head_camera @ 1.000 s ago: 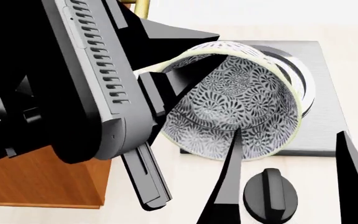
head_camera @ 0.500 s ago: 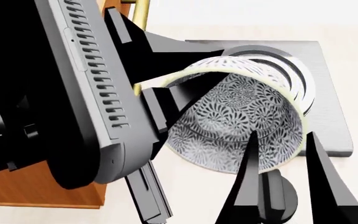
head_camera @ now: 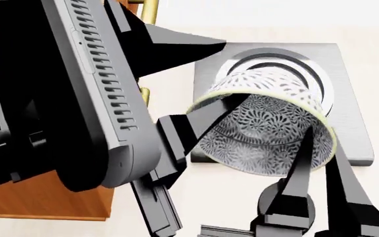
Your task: Pick the akita bowl on the wooden cabinet and place it on the plate.
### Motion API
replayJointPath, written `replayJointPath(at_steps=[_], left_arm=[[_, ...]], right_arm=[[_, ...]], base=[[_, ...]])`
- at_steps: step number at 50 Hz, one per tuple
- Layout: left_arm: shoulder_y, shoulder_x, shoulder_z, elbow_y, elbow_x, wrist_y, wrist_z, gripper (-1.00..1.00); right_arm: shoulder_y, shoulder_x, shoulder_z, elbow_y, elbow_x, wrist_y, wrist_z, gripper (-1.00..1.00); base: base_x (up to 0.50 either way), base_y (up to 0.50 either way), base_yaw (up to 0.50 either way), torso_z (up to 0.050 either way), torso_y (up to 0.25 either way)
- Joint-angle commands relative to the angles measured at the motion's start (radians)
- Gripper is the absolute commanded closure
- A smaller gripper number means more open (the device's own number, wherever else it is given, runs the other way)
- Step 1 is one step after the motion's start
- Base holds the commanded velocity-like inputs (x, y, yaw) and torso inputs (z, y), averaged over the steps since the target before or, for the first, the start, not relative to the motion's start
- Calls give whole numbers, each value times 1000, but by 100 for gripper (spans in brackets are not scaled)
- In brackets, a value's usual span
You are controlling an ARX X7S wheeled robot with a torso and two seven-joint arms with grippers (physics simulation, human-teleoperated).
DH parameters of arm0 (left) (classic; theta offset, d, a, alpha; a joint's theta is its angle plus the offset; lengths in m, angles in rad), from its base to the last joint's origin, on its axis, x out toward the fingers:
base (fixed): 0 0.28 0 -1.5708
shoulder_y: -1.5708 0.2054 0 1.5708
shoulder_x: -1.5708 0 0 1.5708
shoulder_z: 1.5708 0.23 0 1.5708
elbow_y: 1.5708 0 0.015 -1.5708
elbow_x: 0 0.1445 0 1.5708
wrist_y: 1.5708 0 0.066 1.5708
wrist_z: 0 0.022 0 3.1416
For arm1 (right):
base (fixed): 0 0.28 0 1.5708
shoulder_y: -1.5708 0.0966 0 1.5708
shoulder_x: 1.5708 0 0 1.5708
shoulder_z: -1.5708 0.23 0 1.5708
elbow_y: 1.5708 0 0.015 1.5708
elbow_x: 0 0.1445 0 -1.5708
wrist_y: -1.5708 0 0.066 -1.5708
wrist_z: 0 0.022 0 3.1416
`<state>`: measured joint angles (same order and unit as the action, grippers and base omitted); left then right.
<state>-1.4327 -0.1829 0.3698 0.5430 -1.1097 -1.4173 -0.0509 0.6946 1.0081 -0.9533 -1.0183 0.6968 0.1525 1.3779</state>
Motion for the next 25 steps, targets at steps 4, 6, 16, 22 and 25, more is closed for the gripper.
replayJointPath(at_steps=[4, 6, 16, 22, 25], left_arm=[[-16, -7, -50, -58, -60, -20, -53, -100], [-16, -13, -33, -46, -60, -22, -59, -100], [-14, -21, -64, -63, -114, -7, -76, -100], [-9, -29, -65, -60, -125, 5, -89, -100], [-6, -34, -67, -63, -135, 10, -93, -100]], right_arm=[[12, 9, 29, 7, 41, 76, 104, 100], [7, 10, 31, 8, 40, 66, 100, 100], [-39, 41, 71, 38, 0, 19, 149, 100], [-60, 59, 97, 35, 4, 4, 162, 100], [-76, 80, 119, 26, 7, -14, 171, 100]], base=[[0, 0, 0, 0, 0], [0, 0, 0, 0, 0], [0, 0, 0, 0, 0], [0, 0, 0, 0, 0], [0, 0, 0, 0, 0]])
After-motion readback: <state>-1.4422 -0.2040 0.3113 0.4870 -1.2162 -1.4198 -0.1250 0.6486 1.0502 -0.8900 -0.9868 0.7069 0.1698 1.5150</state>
